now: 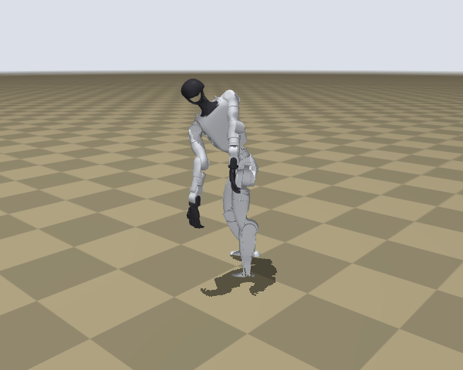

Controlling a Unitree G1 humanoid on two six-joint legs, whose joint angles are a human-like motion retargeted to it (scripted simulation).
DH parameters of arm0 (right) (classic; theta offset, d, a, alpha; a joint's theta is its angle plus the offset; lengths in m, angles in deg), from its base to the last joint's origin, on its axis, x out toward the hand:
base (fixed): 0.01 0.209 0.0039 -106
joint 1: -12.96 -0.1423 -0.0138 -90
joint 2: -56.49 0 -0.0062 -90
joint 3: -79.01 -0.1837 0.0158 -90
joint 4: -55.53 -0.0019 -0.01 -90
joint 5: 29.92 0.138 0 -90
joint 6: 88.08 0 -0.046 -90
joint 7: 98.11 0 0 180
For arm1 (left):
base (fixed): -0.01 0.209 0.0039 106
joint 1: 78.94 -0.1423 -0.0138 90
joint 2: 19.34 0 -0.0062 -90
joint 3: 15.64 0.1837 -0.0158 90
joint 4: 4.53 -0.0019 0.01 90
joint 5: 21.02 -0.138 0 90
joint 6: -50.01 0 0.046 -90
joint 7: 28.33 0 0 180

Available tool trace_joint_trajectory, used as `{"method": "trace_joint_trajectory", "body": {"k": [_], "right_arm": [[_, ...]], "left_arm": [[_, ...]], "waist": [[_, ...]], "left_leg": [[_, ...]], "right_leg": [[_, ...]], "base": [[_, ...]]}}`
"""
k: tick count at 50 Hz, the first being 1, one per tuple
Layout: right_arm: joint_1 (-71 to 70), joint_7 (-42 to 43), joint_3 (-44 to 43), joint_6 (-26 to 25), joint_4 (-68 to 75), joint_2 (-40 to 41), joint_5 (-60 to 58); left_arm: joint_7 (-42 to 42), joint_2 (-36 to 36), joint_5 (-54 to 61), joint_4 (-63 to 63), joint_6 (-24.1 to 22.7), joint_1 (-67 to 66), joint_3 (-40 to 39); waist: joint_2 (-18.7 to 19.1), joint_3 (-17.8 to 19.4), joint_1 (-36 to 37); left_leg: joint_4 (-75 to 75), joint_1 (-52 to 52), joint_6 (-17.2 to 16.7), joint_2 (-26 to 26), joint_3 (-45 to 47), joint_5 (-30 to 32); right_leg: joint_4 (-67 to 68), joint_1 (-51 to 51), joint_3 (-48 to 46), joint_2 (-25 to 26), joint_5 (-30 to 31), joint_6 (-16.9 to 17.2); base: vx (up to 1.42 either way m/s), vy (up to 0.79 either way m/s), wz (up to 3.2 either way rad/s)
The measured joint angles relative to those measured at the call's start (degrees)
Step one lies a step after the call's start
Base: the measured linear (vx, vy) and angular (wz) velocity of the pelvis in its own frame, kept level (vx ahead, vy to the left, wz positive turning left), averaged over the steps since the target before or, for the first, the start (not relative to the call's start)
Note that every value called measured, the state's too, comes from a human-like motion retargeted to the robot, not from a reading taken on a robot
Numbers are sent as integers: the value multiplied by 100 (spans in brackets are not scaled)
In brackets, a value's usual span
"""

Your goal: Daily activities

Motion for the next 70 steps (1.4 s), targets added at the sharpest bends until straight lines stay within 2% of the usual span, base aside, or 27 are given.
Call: {"method": "trace_joint_trajectory", "body": {"k": [5, 8, 16, 20, 22, 26, 32, 37, 40, 44, 48, 52, 56, 60, 65, 70], "right_arm": [[0, -14, 0, 226, 0, 0, -147], [0, 128, 0, 485, 0, 0, -221], [0, 754, 0, 1108, 0, 0, -144], [0, 1063, 0, 1191, 0, 0, -77], [0, 1136, 0, 1108, 0, 0, -43], [0, 1120, 0, 761, 0, 0, -148], [0, 772, 0, 154, 0, 0, -866], [0, 688, 0, 83, 0, 0, -1265], [0, 804, 0, 314, 0, 0, -1439], [0, 1194, 0, 952, 0, 0, -1603], [0, 1738, 0, 1774, 0, 0, -1739], [0, 2157, 0, 2247, 0, 0, -1722], [0, 2388, 0, 2316, 0, 0, -1572], [0, 2318, 0, 1933, 0, 0, -1348], [0, 1583, 0, 899, 0, 0, -1107], [0, 890, 0, 112, 0, 0, -1157]], "left_arm": [[148, -297, -547, -400, -163, 357, -76], [229, -762, -812, -237, -393, 305, -229], [494, -2386, -960, 1560, -1030, -460, -409], [569, -3016, -601, 2540, -1140, -722, -243], [556, -3037, -435, 2845, -1125, -782, -111], [399, -2532, -138, 2953, -922, -775, 143], [-286, -640, 41, 1517, -507, -116, 245], [-539, 620, 82, 637, -563, 758, 364], [-502, 1129, 229, 530, -720, 1284, 378], [-331, 1391, 822, 815, -961, 1914, 161], [-109, 1228, 1886, 1474, -1110, 2409, -303], [67, 843, 2779, 2230, -1139, 2772, -714], [86, 413, 3229, 2579, -1018, 2883, -982], [-42, 231, 3169, 2235, -693, 2527, -925], [-295, 661, 2501, 819, -168, 1823, -412], [-346, 1090, 1785, -198, -41, 1640, 212]], "waist": [[-27, 133, 325], [81, 255, 481], [413, 680, 785], [606, 942, 767], [674, 1047, 726], [835, 1191, 422], [1033, 1284, -401], [1366, 1507, -984], [1727, 1771, -1119], [2240, 2230, -1153], [2593, 2682, -1165], [2706, 2860, -1118], [2622, 2782, -945], [2383, 2429, -760], [1886, 1553, -584], [1433, 763, -180]], "left_leg": [[-4, -26, 53, -89, -16, 25], [12, -29, 92, -77, 14, -22], [15, -42, 125, 81, 262, -80], [17, -65, 134, 140, 439, -73], [-6, -92, 134, 152, 524, -16], [-9, -147, 166, 182, 759, -26], [41, -224, 176, 222, 1324, -214], [6, -218, 164, 185, 1840, -238], [-1, -149, 209, 187, 2196, -297], [11, -44, 278, 233, 2628, -365], [42, 6, 331, 326, 2841, -379], [24, -43, 381, 368, 2815, -248], [16, -173, 442, 389, 2652, -154], [23, -335, 503, 424, 2386, -94], [63, -503, 560, 448, 1886, -62], [18, -675, 557, 397, 1600, 122]], "right_leg": [[-53, -28, 43, -80, -30, 78], [-211, 22, 57, -42, 4, 165], [-793, 138, 123, 199, 290, 383], [-981, 97, 261, 320, 429, 441], [-998, 16, 346, 358, 496, 437], [-1021, -158, 565, 470, 579, 383], [-1129, -420, 951, 697, 788, 395], [-1169, -652, 1290, 838, 1075, 614], [-1219, -734, 1505, 979, 1234, 782], [-1370, -763, 1742, 1215, 1433, 925], [-1684, -677, 1859, 1415, 1634, 929], [-1927, -639, 1842, 1435, 1799, 929], [-2101, -651, 1726, 1383, 1889, 929], [-2246, -656, 1521, 1306, 1952, 929], [-2490, -520, 1182, 1160, 2002, 882], [-2624, -501, 978, 1000, 2066, 815]], "base": [[0, 0, 0], [6, 2, -25], [2, 1, -47], [-5, 1, -54], [-11, 1, -48], [-12, 2, -58], [-12, 7, -86], [-13, 8, -102], [-7, 8, -133], [-3, 4, -135], [1, 0, -91], [0, -1, -18], [0, 0, 13], [-1, 1, 43], [1, 1, 66], [-3, -2, 59]]}}
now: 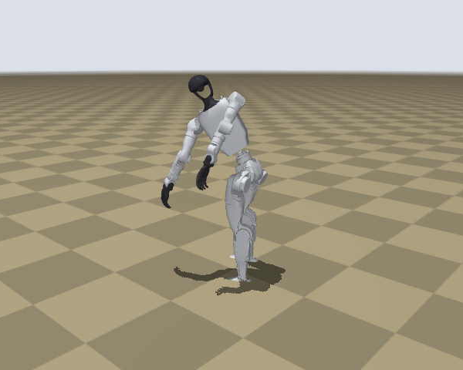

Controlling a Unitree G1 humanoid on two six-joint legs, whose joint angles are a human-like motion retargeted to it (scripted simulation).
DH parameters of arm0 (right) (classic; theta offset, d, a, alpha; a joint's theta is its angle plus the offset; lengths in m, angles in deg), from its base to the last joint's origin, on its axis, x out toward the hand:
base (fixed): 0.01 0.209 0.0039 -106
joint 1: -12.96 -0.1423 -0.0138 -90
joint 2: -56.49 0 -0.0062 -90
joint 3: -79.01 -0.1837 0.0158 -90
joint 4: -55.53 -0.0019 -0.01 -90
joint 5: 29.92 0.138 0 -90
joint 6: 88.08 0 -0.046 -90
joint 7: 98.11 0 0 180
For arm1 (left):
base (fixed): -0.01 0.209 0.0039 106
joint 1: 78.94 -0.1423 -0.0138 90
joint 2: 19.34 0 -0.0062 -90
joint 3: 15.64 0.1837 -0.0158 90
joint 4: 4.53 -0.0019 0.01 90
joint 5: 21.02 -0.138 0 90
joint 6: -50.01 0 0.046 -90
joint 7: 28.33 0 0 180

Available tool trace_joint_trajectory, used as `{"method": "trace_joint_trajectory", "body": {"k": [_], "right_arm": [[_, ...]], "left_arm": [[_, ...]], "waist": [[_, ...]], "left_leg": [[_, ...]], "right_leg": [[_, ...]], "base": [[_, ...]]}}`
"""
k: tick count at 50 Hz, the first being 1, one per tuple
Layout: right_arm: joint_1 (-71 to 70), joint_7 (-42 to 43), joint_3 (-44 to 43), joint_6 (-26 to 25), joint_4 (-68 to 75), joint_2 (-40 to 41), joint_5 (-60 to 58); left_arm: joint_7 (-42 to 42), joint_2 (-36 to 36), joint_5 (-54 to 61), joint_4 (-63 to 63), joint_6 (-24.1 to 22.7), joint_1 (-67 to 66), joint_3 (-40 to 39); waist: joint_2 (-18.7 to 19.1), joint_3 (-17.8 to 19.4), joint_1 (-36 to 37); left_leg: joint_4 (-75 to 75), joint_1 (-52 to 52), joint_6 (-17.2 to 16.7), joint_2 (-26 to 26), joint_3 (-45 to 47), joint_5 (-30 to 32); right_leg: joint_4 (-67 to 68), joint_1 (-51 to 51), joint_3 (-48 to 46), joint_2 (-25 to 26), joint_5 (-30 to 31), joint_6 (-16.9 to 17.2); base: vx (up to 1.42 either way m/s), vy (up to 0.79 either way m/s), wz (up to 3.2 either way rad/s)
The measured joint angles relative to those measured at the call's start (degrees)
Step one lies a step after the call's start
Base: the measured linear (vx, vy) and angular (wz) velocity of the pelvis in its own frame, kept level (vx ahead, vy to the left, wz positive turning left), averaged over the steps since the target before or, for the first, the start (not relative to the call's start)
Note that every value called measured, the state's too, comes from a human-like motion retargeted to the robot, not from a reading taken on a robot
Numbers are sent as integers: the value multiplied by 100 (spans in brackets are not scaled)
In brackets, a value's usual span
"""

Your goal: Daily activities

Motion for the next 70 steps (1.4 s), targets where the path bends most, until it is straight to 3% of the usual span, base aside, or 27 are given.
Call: {"method": "trace_joint_trajectory", "body": {"k": [7, 13, 17, 21, 27, 33, 38, 45, 50, 57, 63, 70], "right_arm": [[0, -796, 0, -119, 0, 0, -685], [0, -1737, 0, 308, 0, 0, -1607], [0, -2155, 0, 470, 0, 0, -1782], [0, -2072, 0, 212, 0, 0, -1522], [0, -1449, 0, -334, 0, 0, -1101], [0, -938, 0, -747, 0, 0, -933], [0, -886, 0, -855, 0, 0, -631], [0, -1209, 0, -482, 0, 0, -140], [0, -1166, 0, -61, 0, 0, -132], [0, -708, 0, 698, 0, 0, -366], [0, -229, 0, 1217, 0, 0, -327], [0, 143, 0, 1999, 0, 0, -138]], "left_arm": [[126, 246, -955, -560, -195, 169, 872], [574, 209, -1806, -1068, -195, 559, 2265], [889, 158, -2004, -1276, -201, 1214, 3269], [980, 15, -1552, -1217, -326, 1976, 3799], [946, -90, -637, -982, -561, 2403, 3741], [966, -65, -434, -705, -741, 1915, 3219], [1052, -98, -442, -466, -790, 1293, 2495], [1107, -159, -548, -364, -679, 676, 1093], [973, -269, -782, -417, -596, 802, 596], [754, -601, -1070, -361, -605, 1279, 483], [436, -850, -851, -186, -681, 1641, 397], [210, -1287, 168, 589, -866, 2154, 262]], "waist": [[-215, -546, 542], [-1, -586, 952], [537, -249, 922], [1279, 262, 543], [2196, 993, -341], [2639, 1271, -943], [2575, 1112, -935], [1940, 789, -774], [1485, 680, -498], [1204, 888, -292], [1228, 1193, -244], [1418, 1492, -158]], "left_leg": [[-26, -176, -50, -21, -127, 118], [-26, -200, -91, 77, -27, 156], [-23, -150, -142, 157, 123, 138], [-21, -115, -217, 226, 226, 106], [-25, -152, -268, 288, 263, 136], [-43, -240, -212, 319, 217, 121], [-42, -347, -130, 337, 188, 60], [-28, -485, -53, 271, 30, 68], [-32, -573, -36, 211, -44, 120], [-34, -599, -91, 205, -106, 187], [-34, -602, -170, 264, -166, 212], [-32, -577, -256, 353, -219, 218]], "right_leg": [[-182, 0, -124, -77, 64, -41], [-372, 42, -83, 32, 189, -87], [-515, 111, 6, 135, 252, -138], [-726, 204, 52, 213, 314, -124], [-1150, 324, 40, 260, 504, 16], [-1568, 406, 4, 266, 717, 34], [-1817, 410, -3, 273, 862, -19], [-1816, 355, -133, 179, 861, -93], [-1810, 311, -184, 102, 857, -158], [-1801, 335, -230, 78, 834, -243], [-1798, 376, -289, 121, 800, -283], [-1798, 441, -352, 195, 763, -303]], "base": [[-2, -3, 20], [-1, -6, -16], [2, -7, -29], [5, -6, -23], [7, -3, -15], [1, 0, -2], [0, 0, 0], [-3, 1, 23], [-5, -1, 27], [-2, -2, 11], [-2, -5, 13], [-1, -4, 8]]}}
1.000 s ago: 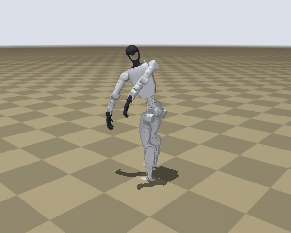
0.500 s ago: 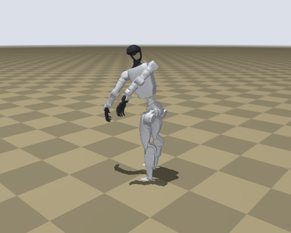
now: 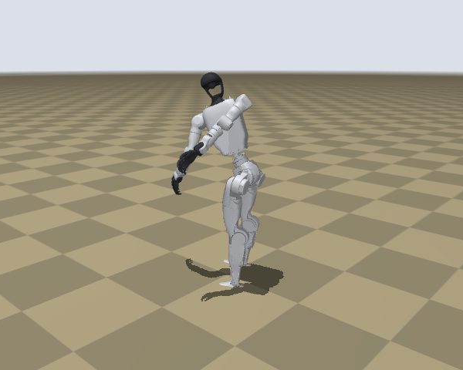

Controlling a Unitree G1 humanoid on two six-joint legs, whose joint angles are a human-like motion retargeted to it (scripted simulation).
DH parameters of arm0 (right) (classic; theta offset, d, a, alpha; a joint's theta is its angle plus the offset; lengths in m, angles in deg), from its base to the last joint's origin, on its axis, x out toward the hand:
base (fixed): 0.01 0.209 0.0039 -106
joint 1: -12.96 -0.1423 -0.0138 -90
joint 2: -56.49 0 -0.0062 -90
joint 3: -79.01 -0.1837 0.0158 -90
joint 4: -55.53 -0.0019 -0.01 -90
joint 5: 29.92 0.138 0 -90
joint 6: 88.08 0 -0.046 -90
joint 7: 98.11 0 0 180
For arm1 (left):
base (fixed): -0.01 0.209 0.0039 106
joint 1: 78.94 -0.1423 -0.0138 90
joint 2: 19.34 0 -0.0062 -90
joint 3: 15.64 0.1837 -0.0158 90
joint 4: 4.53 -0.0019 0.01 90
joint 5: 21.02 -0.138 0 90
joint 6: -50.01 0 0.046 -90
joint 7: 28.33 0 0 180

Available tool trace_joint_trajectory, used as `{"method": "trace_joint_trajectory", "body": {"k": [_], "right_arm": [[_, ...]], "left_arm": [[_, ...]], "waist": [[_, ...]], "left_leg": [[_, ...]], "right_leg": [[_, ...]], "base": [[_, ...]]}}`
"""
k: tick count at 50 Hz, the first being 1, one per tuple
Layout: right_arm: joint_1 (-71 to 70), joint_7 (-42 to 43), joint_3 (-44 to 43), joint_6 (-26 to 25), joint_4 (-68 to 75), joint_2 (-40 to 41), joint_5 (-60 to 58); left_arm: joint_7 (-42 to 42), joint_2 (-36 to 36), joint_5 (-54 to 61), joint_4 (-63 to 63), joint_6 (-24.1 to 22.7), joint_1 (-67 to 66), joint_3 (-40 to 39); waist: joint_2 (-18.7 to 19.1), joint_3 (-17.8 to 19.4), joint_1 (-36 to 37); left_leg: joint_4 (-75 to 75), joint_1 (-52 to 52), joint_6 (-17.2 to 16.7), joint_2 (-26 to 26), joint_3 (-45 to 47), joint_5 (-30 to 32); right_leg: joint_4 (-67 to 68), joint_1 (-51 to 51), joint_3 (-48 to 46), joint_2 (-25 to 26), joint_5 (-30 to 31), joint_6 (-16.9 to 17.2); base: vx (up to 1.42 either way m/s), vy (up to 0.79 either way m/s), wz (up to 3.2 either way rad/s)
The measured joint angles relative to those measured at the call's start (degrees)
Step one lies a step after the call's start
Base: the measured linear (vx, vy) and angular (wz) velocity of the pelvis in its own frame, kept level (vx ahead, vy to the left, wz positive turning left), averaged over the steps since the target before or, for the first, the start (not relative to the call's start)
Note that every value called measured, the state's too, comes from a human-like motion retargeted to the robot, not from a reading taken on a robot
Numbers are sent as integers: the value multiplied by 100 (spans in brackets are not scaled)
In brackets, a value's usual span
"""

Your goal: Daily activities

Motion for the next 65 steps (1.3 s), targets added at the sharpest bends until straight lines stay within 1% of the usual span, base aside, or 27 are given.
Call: {"method": "trace_joint_trajectory", "body": {"k": [5, 9, 12, 15, 18, 20, 24, 28, 32, 35, 38, 42, 45, 50, 57, 65], "right_arm": [[0, 389, 0, 736, -1, 0, -127], [0, 715, 0, 935, -1, 0, -160], [0, 821, 0, 904, 0, 0, -102], [0, 739, 0, 674, 0, 0, 76], [0, 484, 0, 288, 0, 0, 367], [0, 235, 0, -48, 0, 0, 599], [0, -415, 0, -910, 0, 0, 955], [0, -1149, 0, -1726, 0, 0, 1019], [0, -1748, 0, -2120, 0, 0, 1007], [0, -2222, 0, -2211, 0, 0, 961], [0, -2620, 0, -2190, 0, 0, 837], [0, -3049, 0, -2116, 0, 0, 521], [0, -3223, 0, -2097, 0, 0, 206], [0, -3136, 0, -2195, 0, 0, -109], [0, -2867, 0, -2344, 0, 0, -55], [0, -2988, 0, -2397, 0, 0, 141]], "left_arm": [[-197, -560, 1139, 1032, -132, 135, -508], [-314, -939, 1777, 1547, -60, 77, -637], [-388, -1033, 2121, 1697, 133, -95, -423], [-420, -840, 2294, 1613, 411, -410, 119], [-363, -358, 2327, 1395, 688, -772, 918], [-286, 62, 2293, 1218, 852, -998, 1512], [-55, 997, 2037, 854, 1091, -1271, 2687], [233, 1786, 1565, 600, 1244, -1224, 3673], [477, 2224, 1057, 694, 1261, -965, 4375], [662, 2441, 705, 846, 1246, -752, 4796], [811, 2582, 404, 1021, 1202, -574, 5150], [909, 2642, 134, 1138, 1162, -420, 5469], [866, 2577, 51, 1102, 1150, -351, 5572], [635, 2324, 99, 938, 1148, -242, 5625], [322, 2142, 146, 555, 1149, -57, 5812], [456, 2024, 31, 170, 1125, 145, 5950]], "waist": [[112, 320, -153], [124, 508, -261], [69, 647, -407], [-16, 721, -518], [-68, 690, -495], [-103, 602, -398], [-198, 232, 26], [-343, -215, 693], [-424, -548, 1488], [-453, -756, 1970], [-433, -932, 2309], [-388, -1088, 2475], [-346, -1114, 2406], [-282, -971, 2155], [-275, -632, 1638], [-215, -436, 1167]], "left_leg": [[39, 59, -76, 59, -30, -21], [12, 34, -130, 85, -67, 94], [14, 6, -161, 102, -102, 125], [20, -14, -206, 119, -147, 141], [26, -18, -278, 136, -228, 150], [30, -20, -339, 148, -307, 157], [34, -25, -461, 178, -531, 174], [33, -28, -538, 184, -803, 188], [-25, -124, -589, 157, -1045, 293], [-34, -206, -620, 146, -1196, 325], [-41, -277, -650, 145, -1303, 350], [-26, -313, -702, 155, -1389, 344], [9, -310, -740, 164, -1416, 300], [10, -311, -805, 176, -1403, 306], [14, -317, -893, 219, -1358, 334], [17, -282, -1025, 284, -1297, 357]], "right_leg": [[25, 72, -14, 55, -65, 0], [14, 54, -3, 74, -20, -8], [16, 44, -4, 85, -6, -6], [46, 49, -52, 90, -10, -1], [110, 82, -162, 87, -42, -6], [167, 109, -267, 83, -80, -20], [324, 171, -526, 74, -207, -82], [528, 220, -776, 42, -397, -178], [691, 159, -971, -17, -516, -264], [793, 113, -1088, -44, -621, -294], [879, 71, -1179, -58, -708, -310], [970, 71, -1270, -62, -833, -336], [1013, 106, -1308, -57, -935, -364], [1096, 106, -1363, -58, -1048, -422], [1261, 54, -1408, -37, -1197, -532], [1483, 8, -1412, 8, -1420, -700]], "base": [[0, 0, 0], [0, 0, 0], [0, 0, 0], [0, -1, 23], [3, -1, 38], [4, -1, 49], [5, -2, 59], [5, -2, 64], [3, -1, 62], [4, -1, 51], [3, -2, 42], [3, -2, 33], [2, -3, 25], [0, -2, 13], [-1, -3, 6], [0, -6, 9]]}}
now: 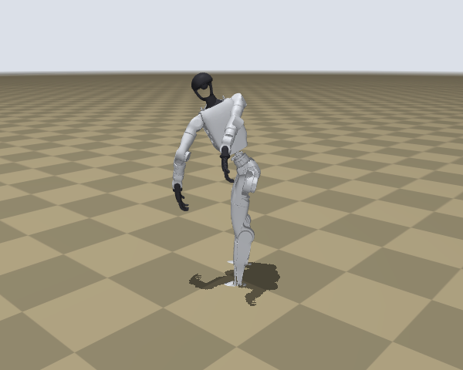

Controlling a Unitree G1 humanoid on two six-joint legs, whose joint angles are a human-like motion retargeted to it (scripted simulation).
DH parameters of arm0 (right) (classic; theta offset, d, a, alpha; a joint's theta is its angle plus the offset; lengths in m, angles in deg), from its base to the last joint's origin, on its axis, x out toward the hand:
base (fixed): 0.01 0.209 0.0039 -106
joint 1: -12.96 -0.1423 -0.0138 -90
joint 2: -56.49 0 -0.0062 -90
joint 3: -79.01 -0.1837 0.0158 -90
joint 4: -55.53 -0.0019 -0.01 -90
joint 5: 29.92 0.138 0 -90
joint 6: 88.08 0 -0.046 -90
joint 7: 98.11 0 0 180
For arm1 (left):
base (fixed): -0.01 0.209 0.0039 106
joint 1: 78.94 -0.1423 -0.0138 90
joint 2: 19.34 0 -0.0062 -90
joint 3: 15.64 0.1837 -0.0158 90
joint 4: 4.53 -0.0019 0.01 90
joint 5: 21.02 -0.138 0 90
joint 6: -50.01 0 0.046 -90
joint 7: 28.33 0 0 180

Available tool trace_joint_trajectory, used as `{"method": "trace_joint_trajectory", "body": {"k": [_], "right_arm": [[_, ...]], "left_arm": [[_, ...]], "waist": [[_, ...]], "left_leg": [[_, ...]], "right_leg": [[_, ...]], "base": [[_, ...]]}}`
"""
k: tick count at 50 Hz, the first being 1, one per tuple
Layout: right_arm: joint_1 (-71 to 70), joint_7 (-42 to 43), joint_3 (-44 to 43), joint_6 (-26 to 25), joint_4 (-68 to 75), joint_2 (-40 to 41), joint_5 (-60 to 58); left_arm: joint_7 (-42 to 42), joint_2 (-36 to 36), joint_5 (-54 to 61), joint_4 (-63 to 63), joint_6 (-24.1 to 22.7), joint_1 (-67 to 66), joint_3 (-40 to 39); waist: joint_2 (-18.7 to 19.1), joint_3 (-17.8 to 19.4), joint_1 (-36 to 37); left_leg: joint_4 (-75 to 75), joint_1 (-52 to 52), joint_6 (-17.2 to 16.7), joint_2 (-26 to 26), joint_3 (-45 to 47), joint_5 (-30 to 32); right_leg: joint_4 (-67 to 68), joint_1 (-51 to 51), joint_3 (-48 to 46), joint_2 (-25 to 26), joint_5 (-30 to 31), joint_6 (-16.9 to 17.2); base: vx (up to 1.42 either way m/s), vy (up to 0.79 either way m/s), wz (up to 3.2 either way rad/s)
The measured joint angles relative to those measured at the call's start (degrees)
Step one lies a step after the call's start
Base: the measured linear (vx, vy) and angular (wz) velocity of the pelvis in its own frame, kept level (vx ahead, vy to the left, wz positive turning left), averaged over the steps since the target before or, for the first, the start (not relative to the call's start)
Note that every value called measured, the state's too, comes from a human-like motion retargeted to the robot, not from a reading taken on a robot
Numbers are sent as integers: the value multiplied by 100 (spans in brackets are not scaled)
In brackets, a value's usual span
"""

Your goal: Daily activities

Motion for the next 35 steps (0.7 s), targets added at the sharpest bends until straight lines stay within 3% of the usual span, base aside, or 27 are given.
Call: {"method": "trace_joint_trajectory", "body": {"k": [7, 15, 20, 28, 35], "right_arm": [[0, 97, 0, 317, 0, 0, -150], [0, 958, 0, 1492, 0, 0, -979], [0, 1390, 0, 2026, 0, 0, -1531], [0, 1814, 0, 2538, 0, 0, -2001], [0, 2433, 0, 3071, 0, 0, -1909]], "left_arm": [[353, -395, -142, 218, -275, 161, -577], [302, -666, -597, 1673, -1011, 75, -1747], [29, -280, -1252, 2669, -1421, 2, -1837], [-289, 746, -2378, 3622, -1757, 7, -1085], [-600, 1308, -2792, 3706, -1788, -165, -824]], "waist": [[474, 177, -505], [1208, 560, -1458], [1448, 588, -1830], [1502, 353, -1889], [1181, 249, -1934]], "left_leg": [[-9, 51, -124, 50, 101, -21], [14, 187, -214, 156, 222, -249], [-20, 255, -284, 235, 228, -323], [-27, 308, -375, 433, 388, -479], [28, 487, -421, 675, 611, -706]], "right_leg": [[187, -20, -24, 29, -216, -131], [365, 78, -87, 116, -438, -254], [560, 82, -144, 166, -517, -364], [849, -65, 39, 366, -506, -505], [1004, -69, 332, 649, -436, -584]], "base": [[1, -4, 6], [0, 0, 0], [0, 0, 0], [2, 1, -19], [3, 2, -42]]}}
